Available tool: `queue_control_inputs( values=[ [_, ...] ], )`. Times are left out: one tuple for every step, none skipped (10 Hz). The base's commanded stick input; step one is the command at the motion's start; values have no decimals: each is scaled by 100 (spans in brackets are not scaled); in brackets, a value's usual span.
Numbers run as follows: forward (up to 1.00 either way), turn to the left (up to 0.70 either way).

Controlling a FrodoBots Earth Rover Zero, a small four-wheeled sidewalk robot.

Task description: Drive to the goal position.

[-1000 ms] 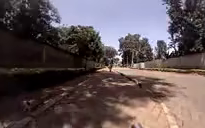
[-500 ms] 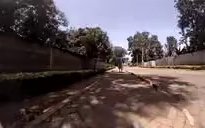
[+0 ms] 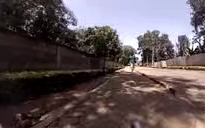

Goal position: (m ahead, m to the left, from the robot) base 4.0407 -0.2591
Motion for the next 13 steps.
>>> queue_control_inputs(
  values=[
    [70,20],
    [70,5],
    [70,0],
    [70,0],
    [49,0],
    [16,0],
    [0,0],
    [0,0],
    [0,0],
    [0,0],
    [0,0],
    [0,0],
    [-4,0]
  ],
)
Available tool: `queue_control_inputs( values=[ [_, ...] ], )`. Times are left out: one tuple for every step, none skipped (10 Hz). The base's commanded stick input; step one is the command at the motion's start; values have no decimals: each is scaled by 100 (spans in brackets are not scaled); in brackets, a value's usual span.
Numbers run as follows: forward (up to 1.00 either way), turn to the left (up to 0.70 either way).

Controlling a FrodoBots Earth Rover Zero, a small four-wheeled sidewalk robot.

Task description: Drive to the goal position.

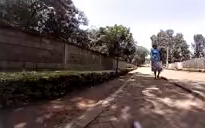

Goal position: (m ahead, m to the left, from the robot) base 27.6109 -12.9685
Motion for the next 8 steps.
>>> queue_control_inputs(
  values=[
    [-37,0],
    [-70,0],
    [-70,0],
    [-70,0],
    [-39,0],
    [-6,0],
    [0,0],
    [0,0]
  ],
)
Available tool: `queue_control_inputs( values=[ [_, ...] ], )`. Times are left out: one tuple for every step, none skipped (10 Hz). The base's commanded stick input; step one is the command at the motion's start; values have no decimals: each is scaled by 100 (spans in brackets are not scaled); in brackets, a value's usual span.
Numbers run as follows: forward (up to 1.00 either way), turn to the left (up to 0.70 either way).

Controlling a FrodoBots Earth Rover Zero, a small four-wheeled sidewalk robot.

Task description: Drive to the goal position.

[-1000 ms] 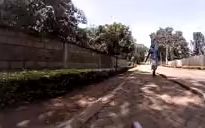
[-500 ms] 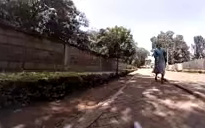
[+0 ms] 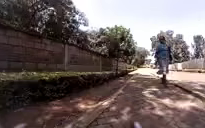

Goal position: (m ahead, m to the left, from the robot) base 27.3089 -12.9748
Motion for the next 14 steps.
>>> queue_control_inputs(
  values=[
    [0,0],
    [0,0],
    [0,0],
    [0,0],
    [0,0],
    [0,0],
    [0,0],
    [30,0],
    [61,0],
    [70,-4],
    [70,-10],
    [70,-15],
    [70,-21],
    [70,-26]
  ],
)
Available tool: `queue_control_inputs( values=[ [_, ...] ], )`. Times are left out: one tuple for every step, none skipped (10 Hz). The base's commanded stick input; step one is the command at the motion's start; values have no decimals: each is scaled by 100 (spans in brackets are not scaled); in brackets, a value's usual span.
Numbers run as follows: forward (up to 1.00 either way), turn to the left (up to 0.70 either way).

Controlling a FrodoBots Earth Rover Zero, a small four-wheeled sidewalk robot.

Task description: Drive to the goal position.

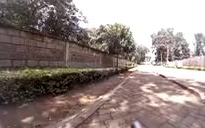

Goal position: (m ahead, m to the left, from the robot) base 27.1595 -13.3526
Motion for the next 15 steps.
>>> queue_control_inputs(
  values=[
    [70,-32],
    [70,-35],
    [70,-35],
    [70,-35],
    [70,-35],
    [70,-35],
    [70,-35],
    [70,-35],
    [70,-35],
    [70,-35],
    [0,-39],
    [0,-6],
    [-70,0],
    [-70,0],
    [-70,0]
  ],
)
